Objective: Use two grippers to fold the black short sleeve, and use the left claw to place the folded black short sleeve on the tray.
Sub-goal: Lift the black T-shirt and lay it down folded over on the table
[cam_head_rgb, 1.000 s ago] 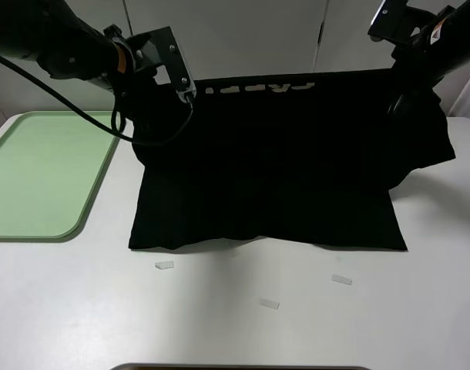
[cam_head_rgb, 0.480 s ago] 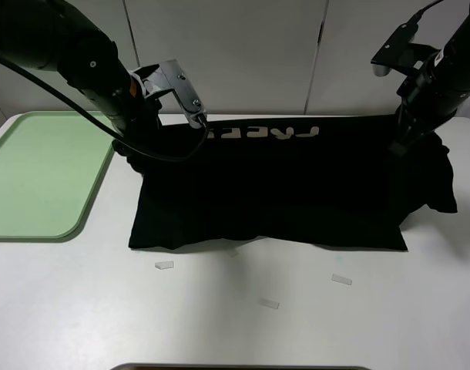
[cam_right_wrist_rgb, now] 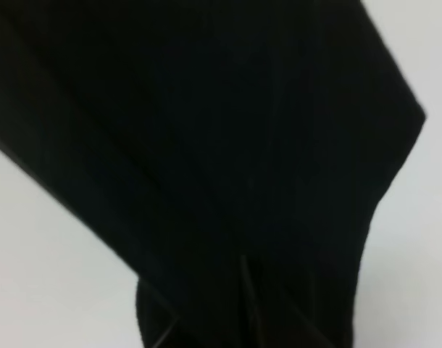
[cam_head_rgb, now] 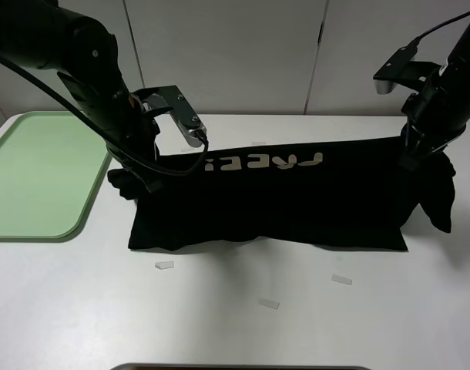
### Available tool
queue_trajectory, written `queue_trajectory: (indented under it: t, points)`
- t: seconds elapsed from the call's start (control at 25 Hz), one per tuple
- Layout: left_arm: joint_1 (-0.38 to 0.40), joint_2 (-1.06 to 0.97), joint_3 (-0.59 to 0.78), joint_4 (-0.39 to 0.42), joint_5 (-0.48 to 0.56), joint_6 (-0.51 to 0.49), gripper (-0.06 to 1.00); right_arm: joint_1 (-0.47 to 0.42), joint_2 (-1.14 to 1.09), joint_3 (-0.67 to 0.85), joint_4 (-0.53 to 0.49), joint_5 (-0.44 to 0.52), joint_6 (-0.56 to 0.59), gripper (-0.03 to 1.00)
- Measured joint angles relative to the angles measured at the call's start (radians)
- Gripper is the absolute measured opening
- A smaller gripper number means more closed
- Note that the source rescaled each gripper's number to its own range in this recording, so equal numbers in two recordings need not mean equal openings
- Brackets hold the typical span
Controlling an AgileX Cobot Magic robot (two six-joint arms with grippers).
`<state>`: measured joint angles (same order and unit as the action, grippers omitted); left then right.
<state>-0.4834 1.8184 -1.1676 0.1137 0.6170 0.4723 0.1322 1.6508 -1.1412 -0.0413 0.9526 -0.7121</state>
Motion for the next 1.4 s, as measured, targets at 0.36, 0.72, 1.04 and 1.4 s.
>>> queue_trajectory:
  t: [0.36,0.72,1.04,1.4]
  points:
    - [0.001,0.000,0.000,-0.018,0.048,0.002,0.00,-0.001,0.000,0.000,0.041,0.074,0.000,0.00]
    - [0.007,0.000,0.004,0.038,0.097,0.001,0.68,-0.010,0.000,0.000,-0.055,0.079,0.058,0.82]
    - [0.013,0.000,0.004,0.054,0.044,0.001,0.99,-0.013,0.000,0.000,-0.157,0.069,0.155,1.00]
    - [0.013,0.000,0.004,0.054,0.021,0.001,1.00,-0.013,0.000,0.000,-0.160,0.038,0.161,1.00]
